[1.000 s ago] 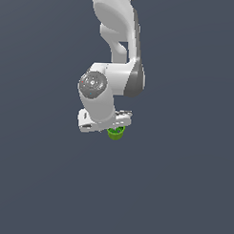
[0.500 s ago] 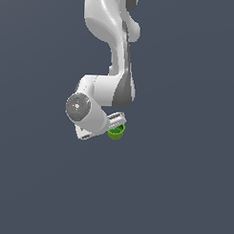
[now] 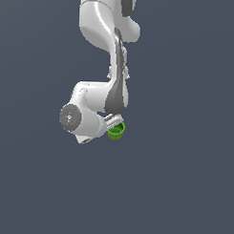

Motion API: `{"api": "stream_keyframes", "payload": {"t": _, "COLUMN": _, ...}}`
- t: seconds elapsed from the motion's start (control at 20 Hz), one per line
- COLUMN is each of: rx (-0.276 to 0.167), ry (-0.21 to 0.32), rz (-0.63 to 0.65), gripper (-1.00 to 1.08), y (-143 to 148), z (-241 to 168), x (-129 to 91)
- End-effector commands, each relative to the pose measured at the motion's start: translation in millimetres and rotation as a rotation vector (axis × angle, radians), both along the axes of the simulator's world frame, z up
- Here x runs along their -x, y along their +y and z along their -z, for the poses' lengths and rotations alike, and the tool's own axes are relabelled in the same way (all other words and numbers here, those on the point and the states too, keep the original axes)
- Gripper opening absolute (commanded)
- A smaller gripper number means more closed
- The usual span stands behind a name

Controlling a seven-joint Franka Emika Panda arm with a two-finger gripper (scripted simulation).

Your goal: Pick up the object and move it to a goal position.

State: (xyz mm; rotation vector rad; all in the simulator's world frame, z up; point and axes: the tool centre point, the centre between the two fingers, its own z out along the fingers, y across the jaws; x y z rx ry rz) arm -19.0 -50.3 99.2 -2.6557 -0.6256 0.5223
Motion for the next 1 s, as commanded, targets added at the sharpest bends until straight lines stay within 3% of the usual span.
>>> {"api": "stream_keyframes", "payload": {"t": 0.0, "rx": -0.016, "ry": 0.007, "rz": -0.011, "gripper": 0.28, "y": 0, "z": 1, "x": 1}}
{"api": "stream_keyframes", "payload": {"t": 0.9, "rx": -0.021, "ry": 0.009, "rz": -0.015, "gripper": 0.28, "y": 8, "z": 26, "x": 15}}
{"api": "stream_keyframes", "payload": {"t": 0.95, "rx": -0.021, "ry": 0.009, "rz": -0.015, "gripper": -1.0, "y": 8, "z": 26, "x": 15}}
